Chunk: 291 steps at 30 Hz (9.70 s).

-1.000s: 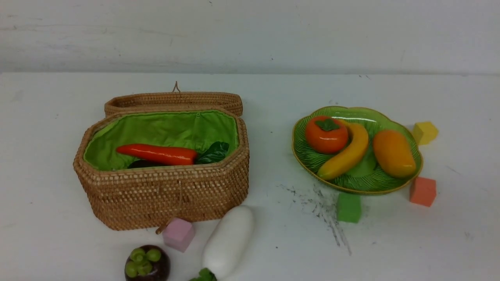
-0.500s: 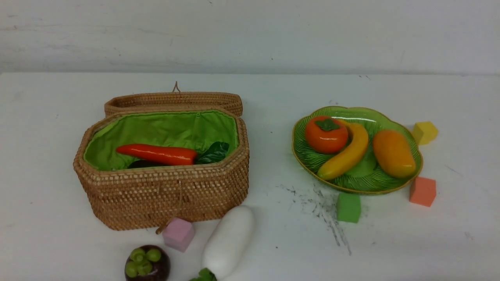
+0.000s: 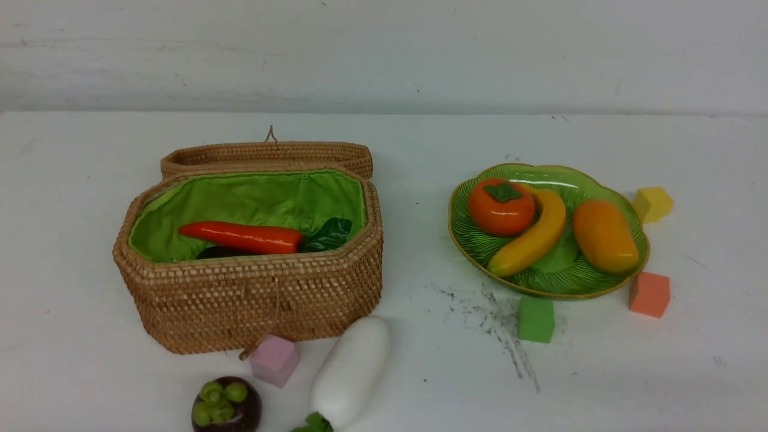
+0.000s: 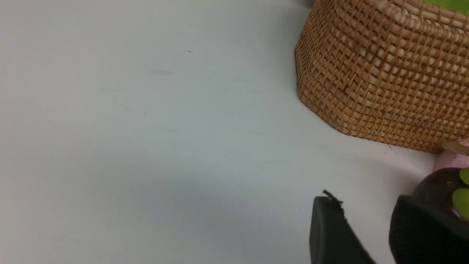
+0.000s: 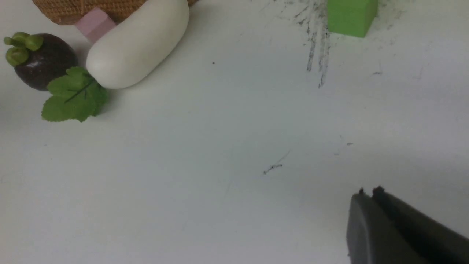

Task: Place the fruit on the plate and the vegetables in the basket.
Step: Grab a mangosteen with your left arm and put it on the plate on the right

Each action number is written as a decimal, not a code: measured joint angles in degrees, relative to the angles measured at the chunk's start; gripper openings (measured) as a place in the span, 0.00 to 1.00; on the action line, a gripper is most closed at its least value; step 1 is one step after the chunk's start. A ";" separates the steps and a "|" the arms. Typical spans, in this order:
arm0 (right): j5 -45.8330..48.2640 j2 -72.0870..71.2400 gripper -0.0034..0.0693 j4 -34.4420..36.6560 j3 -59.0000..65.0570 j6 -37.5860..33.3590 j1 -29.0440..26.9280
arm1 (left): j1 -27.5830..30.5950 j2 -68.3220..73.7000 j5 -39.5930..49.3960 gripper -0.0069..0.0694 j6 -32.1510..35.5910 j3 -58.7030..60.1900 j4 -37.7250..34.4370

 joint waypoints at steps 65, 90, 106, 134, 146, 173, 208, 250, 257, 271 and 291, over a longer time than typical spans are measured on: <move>-17.41 -26.62 0.10 -60.49 12.39 60.65 5.71 | 0.00 0.00 0.00 0.40 0.00 0.00 0.00; -17.41 -26.62 0.15 -60.54 12.39 60.66 5.71 | 0.00 0.00 -15.60 0.40 -1.81 0.00 0.84; -17.46 -26.62 0.18 -60.58 12.39 61.09 5.71 | 0.00 11.58 -24.80 0.40 -3.00 -21.50 -3.03; -17.47 -26.62 0.23 -60.66 12.39 61.09 5.71 | -13.91 55.83 20.94 0.40 17.03 -40.61 -16.78; -17.47 -26.62 0.25 -60.66 12.39 61.09 5.71 | -17.27 66.85 18.57 0.47 17.26 -40.66 -16.89; -17.47 -26.62 0.29 -60.66 12.39 61.09 5.71 | -17.34 88.66 29.25 0.94 13.16 -54.23 -10.93; -17.47 -26.62 0.36 -60.66 12.39 61.09 5.71 | -24.73 95.40 20.46 0.83 1.53 -54.79 -3.84; -17.53 -26.62 0.37 -60.66 12.39 61.09 5.71 | -25.29 90.77 36.55 0.81 35.34 -82.19 -35.33; -17.53 -26.62 0.37 -60.66 12.39 61.09 5.71 | -33.41 103.43 38.25 0.81 32.81 -102.23 -23.87; -17.53 -26.62 0.37 -60.66 12.39 61.09 5.71 | -45.39 133.20 23.21 0.81 29.45 -130.11 -18.42; -17.53 -26.62 0.37 -60.66 12.39 61.09 5.71 | -45.33 141.37 12.35 0.81 31.11 -130.42 -19.20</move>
